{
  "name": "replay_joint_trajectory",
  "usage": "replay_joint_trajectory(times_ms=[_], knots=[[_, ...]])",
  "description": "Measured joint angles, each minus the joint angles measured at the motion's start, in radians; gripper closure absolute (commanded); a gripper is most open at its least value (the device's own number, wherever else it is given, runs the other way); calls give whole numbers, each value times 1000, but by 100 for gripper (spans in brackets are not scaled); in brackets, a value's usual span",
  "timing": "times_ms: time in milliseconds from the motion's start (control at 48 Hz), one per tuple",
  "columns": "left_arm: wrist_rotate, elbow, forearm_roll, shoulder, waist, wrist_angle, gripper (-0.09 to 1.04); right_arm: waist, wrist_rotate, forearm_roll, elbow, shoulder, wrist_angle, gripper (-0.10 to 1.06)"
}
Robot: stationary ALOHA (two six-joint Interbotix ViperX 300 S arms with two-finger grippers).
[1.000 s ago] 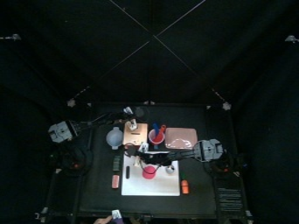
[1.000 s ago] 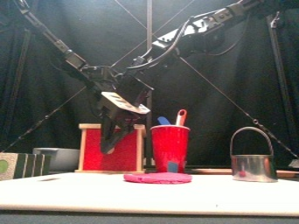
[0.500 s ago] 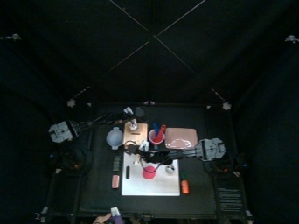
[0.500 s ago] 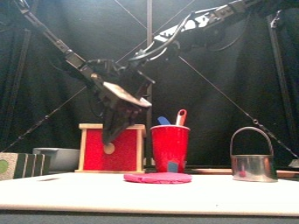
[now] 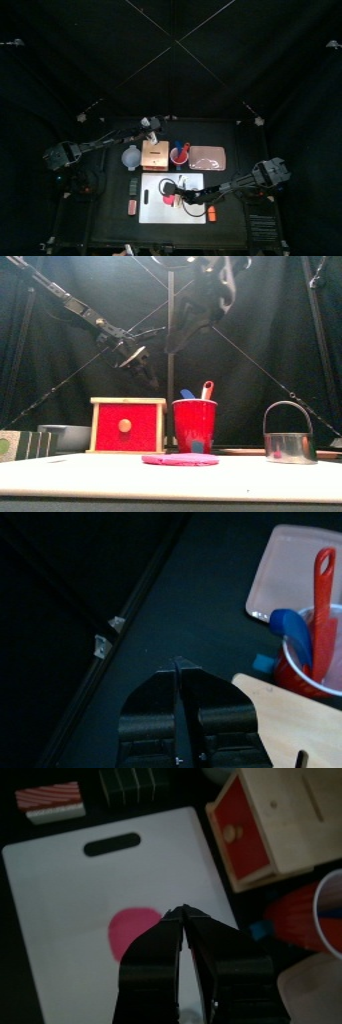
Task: Get the cutter from the drawer then cut the dough then place the extra dough in the bowl
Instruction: Cut the dough
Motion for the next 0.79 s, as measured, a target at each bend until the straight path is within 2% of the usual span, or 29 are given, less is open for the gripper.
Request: replay_joint_trajectory(times_ms=[104,250,375,458,792], knots=[[3,55,-37,-37,-35,-103,56,26,2,77,71,-80,26,15],[6,149,-57,-89,-112,-301,56,31,-5,167,147,-133,31,0],[-2,253,-63,-138,-195,-511,56,20,-6,225,198,-133,48,-1],[-5,305,-83,-169,-244,-598,56,3,-6,270,221,-133,67,-1],[-15,420,-167,-278,-419,-655,56,-63,-6,353,285,-133,94,-1]])
